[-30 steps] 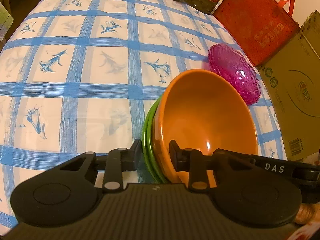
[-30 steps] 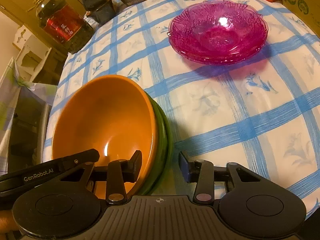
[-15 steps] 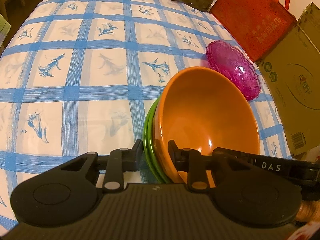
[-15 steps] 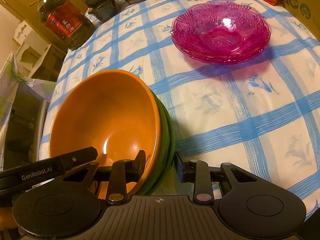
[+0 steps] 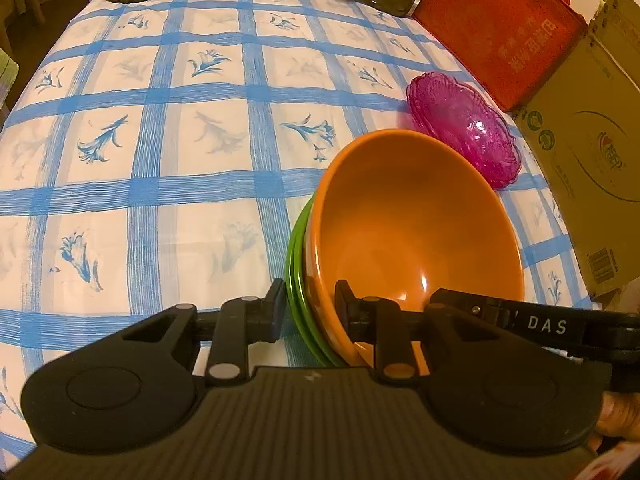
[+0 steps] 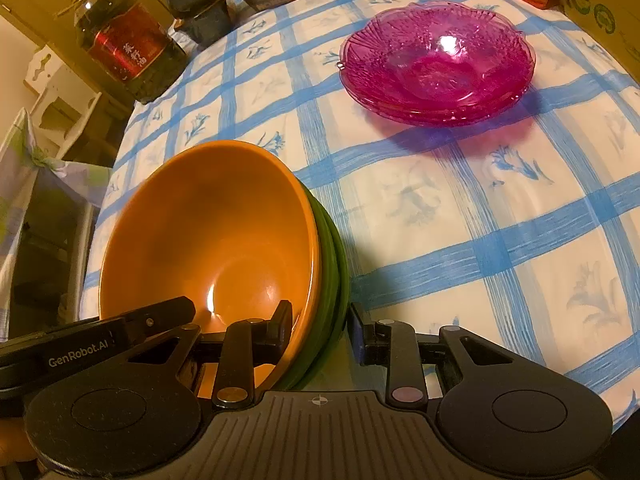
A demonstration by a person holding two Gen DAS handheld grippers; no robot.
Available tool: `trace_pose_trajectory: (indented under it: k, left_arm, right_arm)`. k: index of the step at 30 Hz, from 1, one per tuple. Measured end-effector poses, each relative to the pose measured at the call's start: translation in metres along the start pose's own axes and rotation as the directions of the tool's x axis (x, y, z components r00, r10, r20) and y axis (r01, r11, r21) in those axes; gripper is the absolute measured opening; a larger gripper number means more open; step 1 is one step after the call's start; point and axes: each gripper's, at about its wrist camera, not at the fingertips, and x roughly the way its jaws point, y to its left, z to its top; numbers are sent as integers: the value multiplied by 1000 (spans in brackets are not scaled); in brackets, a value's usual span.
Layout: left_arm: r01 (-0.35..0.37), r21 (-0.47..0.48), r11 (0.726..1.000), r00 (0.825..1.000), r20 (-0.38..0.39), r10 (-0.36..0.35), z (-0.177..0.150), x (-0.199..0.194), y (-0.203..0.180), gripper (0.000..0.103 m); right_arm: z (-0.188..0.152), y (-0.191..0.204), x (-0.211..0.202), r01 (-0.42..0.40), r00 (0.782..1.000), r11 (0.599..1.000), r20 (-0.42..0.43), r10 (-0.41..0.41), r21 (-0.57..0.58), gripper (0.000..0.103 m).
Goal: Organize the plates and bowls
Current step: 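Carry the orange-and-green bowl stack with both tools onto the pink plates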
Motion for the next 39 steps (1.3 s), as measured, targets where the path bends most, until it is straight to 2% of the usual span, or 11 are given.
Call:
trace_pose_trajectory:
  k: [24, 39]
  left_arm:
    - [18, 80, 997, 1000, 8, -18, -4, -11, -45, 23]
    - [44, 140, 989, 999, 23, -48, 16, -10, -93, 22]
  right_arm:
    - [-7, -25, -39, 4, 998, 999, 59, -6, 36, 30]
    - [12, -54, -73, 19, 994, 998, 111, -26, 61, 30]
